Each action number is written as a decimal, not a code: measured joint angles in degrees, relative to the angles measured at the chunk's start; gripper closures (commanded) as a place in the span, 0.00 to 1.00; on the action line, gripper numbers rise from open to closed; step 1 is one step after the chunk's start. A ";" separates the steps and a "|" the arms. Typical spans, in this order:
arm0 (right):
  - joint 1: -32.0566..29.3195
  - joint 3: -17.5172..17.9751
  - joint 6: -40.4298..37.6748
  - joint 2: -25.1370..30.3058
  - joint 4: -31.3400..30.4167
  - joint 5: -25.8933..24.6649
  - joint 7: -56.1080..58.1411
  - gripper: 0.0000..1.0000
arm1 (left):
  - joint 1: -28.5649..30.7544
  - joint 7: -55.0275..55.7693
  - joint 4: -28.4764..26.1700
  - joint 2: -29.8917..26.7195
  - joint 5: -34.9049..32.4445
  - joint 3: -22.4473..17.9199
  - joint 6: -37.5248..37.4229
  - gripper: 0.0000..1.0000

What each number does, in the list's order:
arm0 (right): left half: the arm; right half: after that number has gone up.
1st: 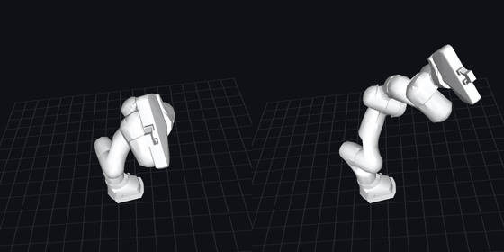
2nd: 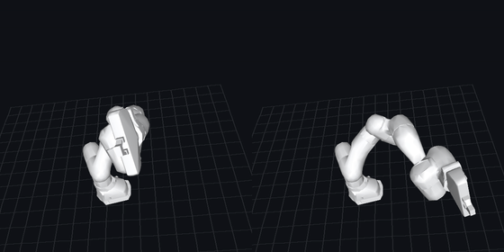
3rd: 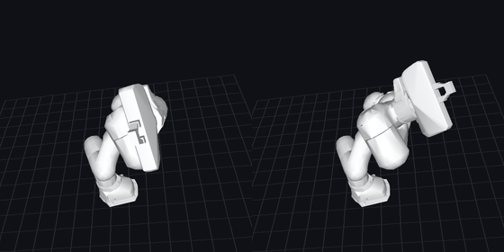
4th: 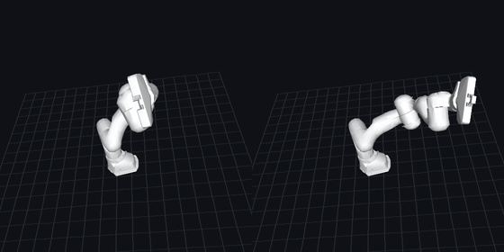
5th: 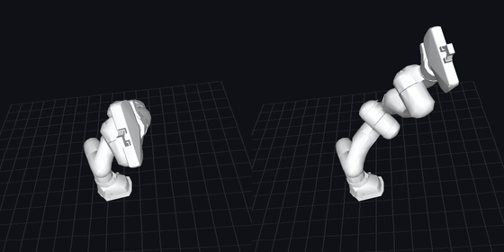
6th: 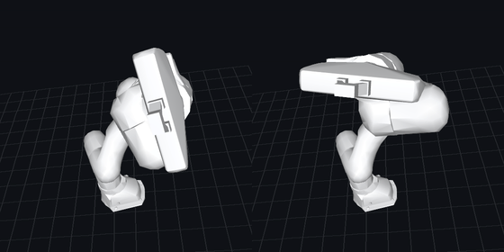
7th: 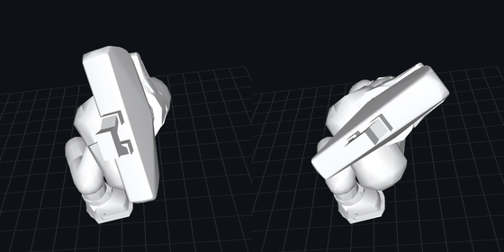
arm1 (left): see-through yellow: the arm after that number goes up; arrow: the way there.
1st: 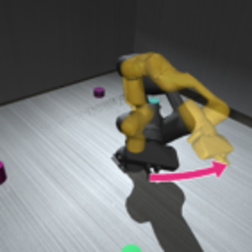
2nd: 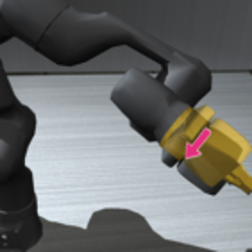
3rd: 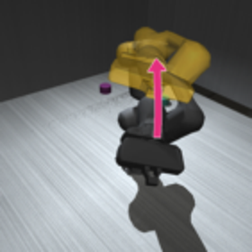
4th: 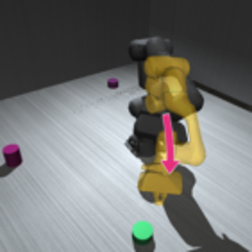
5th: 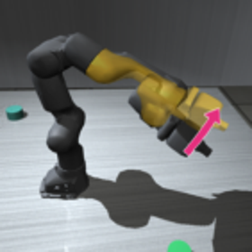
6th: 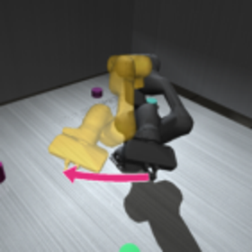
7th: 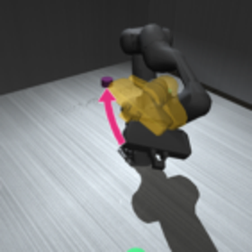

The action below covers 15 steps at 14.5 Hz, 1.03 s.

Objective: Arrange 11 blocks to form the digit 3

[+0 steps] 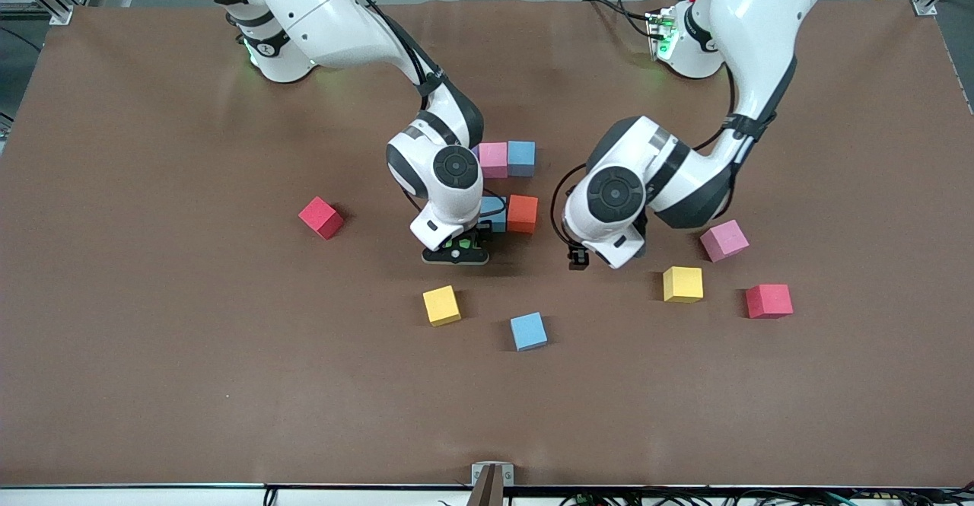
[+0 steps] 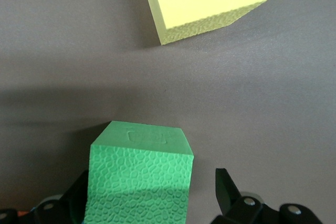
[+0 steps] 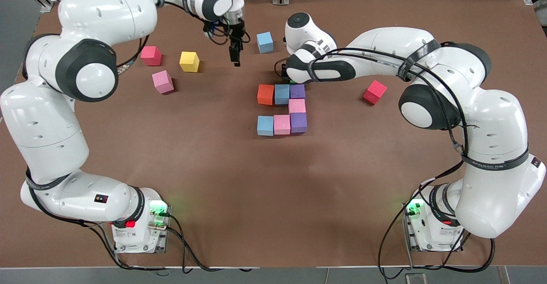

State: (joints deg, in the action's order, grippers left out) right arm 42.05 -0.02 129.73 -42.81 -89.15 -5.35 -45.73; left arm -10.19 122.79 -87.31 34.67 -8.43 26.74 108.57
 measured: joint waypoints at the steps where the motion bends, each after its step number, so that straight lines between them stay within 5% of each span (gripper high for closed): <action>1: 0.09 0.00 0.00 0.00 -0.01 -0.04 0.00 0.00 | 0.83 -2.31 1.09 0.00 0.00 -0.06 -1.52 0.00; 15: 0.67 0.00 -0.10 0.00 -0.41 -1.54 0.00 0.00 | 9.08 -16.38 4.27 -0.07 -2.88 -0.15 -7.42 0.00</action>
State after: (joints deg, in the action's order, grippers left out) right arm 42.71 -0.02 129.63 -42.81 -89.56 -6.89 -45.73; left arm -1.12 106.42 -83.04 34.60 -11.31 26.59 101.15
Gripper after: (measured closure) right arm 0.000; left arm 0.000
